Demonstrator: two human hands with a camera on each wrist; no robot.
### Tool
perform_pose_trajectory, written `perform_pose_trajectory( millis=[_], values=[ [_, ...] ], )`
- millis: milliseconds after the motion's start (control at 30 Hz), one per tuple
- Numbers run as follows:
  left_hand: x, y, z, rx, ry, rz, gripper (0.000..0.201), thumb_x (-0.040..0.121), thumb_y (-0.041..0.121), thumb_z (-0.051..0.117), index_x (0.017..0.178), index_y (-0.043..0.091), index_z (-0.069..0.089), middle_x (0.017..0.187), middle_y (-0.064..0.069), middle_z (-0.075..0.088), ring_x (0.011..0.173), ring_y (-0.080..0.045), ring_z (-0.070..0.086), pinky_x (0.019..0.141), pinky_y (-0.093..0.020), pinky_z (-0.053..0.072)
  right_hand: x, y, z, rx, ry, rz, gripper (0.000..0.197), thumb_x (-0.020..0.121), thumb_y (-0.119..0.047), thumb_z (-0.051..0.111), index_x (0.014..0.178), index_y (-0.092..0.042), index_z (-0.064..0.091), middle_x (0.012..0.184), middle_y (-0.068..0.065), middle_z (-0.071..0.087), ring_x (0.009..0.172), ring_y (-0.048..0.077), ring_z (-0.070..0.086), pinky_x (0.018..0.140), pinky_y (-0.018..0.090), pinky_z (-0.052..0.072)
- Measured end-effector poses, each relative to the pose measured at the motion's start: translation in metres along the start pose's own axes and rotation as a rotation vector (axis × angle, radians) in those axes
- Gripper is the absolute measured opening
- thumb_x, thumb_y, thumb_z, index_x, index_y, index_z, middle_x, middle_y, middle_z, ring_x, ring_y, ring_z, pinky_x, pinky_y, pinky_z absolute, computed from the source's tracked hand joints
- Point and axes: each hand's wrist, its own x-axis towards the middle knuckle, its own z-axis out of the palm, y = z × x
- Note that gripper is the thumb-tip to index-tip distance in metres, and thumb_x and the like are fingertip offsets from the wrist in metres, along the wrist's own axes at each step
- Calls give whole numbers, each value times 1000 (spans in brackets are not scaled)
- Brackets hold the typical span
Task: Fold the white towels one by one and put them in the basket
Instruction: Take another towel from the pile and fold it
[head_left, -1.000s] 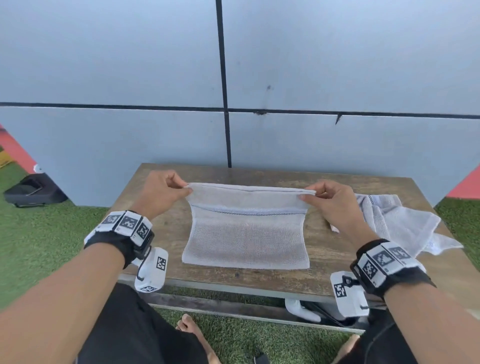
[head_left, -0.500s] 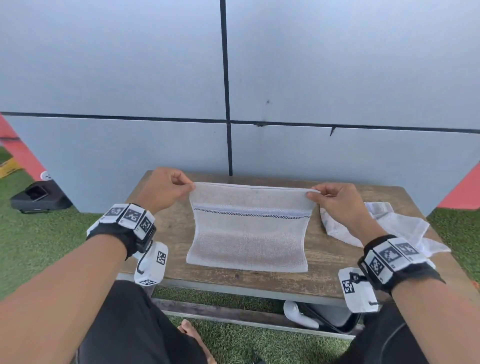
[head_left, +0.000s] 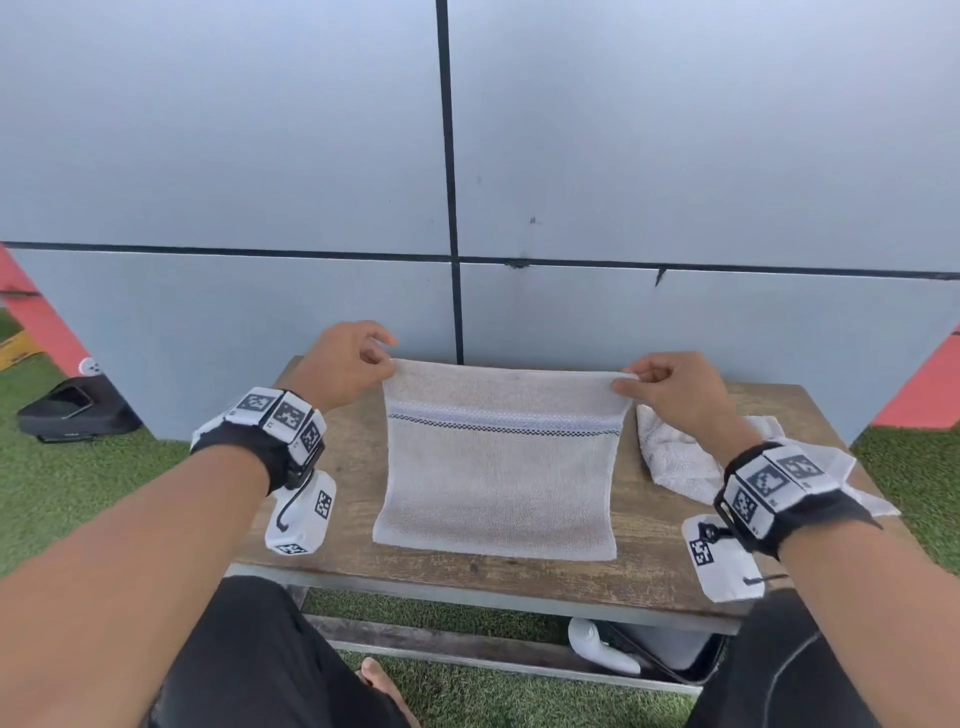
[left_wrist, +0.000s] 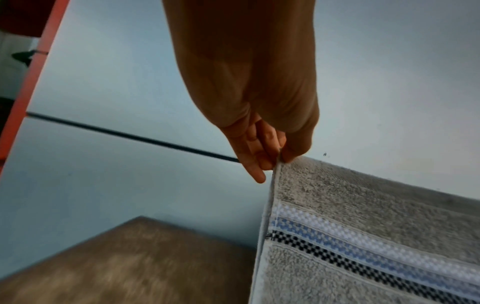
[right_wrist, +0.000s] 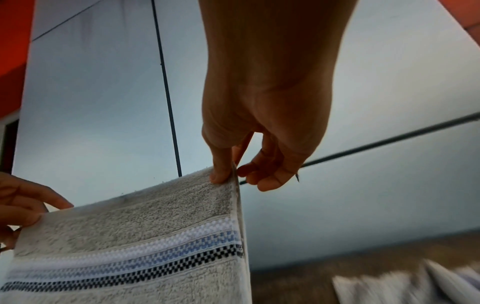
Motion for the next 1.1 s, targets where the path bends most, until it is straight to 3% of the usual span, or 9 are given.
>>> perform_pose_trajectory(
  millis=[67, 200, 333, 467, 567, 667, 767, 933, 1100],
  values=[
    [18, 7, -10, 89, 26, 49, 21, 89, 8, 67, 108, 12, 73, 86, -4, 72, 73, -5, 61, 84, -29, 50, 18, -18, -7, -44, 41, -22, 20, 77, -24, 86, 92, -15, 77, 69, -4, 63, 61, 9, 56, 63, 21, 47],
    [49, 37, -36, 134, 184, 91, 16, 90, 7, 64, 98, 7, 78, 87, -5, 71, 76, -14, 63, 80, -27, 52, 50, -56, -23, -16, 165, -131, 18, 75, -27, 86, 89, -19, 78, 78, 7, 73, 76, 24, 71, 82, 38, 60],
    [57, 52, -57, 44, 405, 171, 17, 91, 8, 63, 99, 5, 77, 93, -7, 75, 84, -18, 69, 83, -24, 53, 59, -82, -38, 133, 302, -270, 11, 78, -21, 83, 86, -23, 76, 72, 3, 68, 66, 16, 62, 70, 32, 55],
    [34, 43, -51, -63, 442, 172, 16, 88, 6, 63, 97, 6, 76, 91, -6, 74, 83, -13, 66, 83, -27, 57, 44, -71, -34, 182, 294, -320, 12, 79, -18, 83, 87, -25, 76, 73, -1, 68, 68, 14, 63, 70, 25, 52],
    [4, 17, -28, -87, 339, 80, 12, 85, 2, 67, 90, 8, 77, 82, -3, 73, 75, -5, 64, 75, -18, 54, 20, -44, -22, 163, 174, -245, 13, 77, -14, 84, 84, -22, 76, 73, 2, 69, 65, 11, 62, 70, 25, 52],
    [-30, -11, -4, -31, 99, -27, 16, 81, 11, 74, 78, 26, 77, 68, 12, 69, 59, 5, 60, 63, -12, 48, -9, -7, -11, 28, -17, -141, 18, 74, -11, 86, 73, -25, 74, 68, -1, 66, 56, 1, 54, 59, 9, 45],
    [-64, -30, 17, 21, -170, -126, 9, 84, 11, 75, 84, 20, 79, 71, 9, 71, 61, 9, 62, 57, -5, 42, -36, 27, -2, -183, -328, -65, 13, 74, -14, 86, 70, -22, 78, 58, -3, 67, 50, 1, 53, 55, 16, 42],
    [-89, -57, 38, 18, -478, -216, 7, 88, 15, 74, 87, 20, 79, 81, 3, 78, 76, -16, 74, 72, -20, 56, -58, 47, 9, -154, -668, 88, 13, 74, -18, 88, 70, -15, 76, 70, 0, 74, 67, 12, 72, 68, 21, 56],
    [-81, -69, 45, -12, -432, -235, 5, 89, 20, 73, 89, 18, 78, 82, 3, 78, 73, -14, 73, 76, -25, 59, -50, 53, 17, -139, -637, 135, 14, 76, -22, 86, 80, -12, 79, 78, 5, 77, 73, 15, 74, 75, 25, 59]
  ],
)
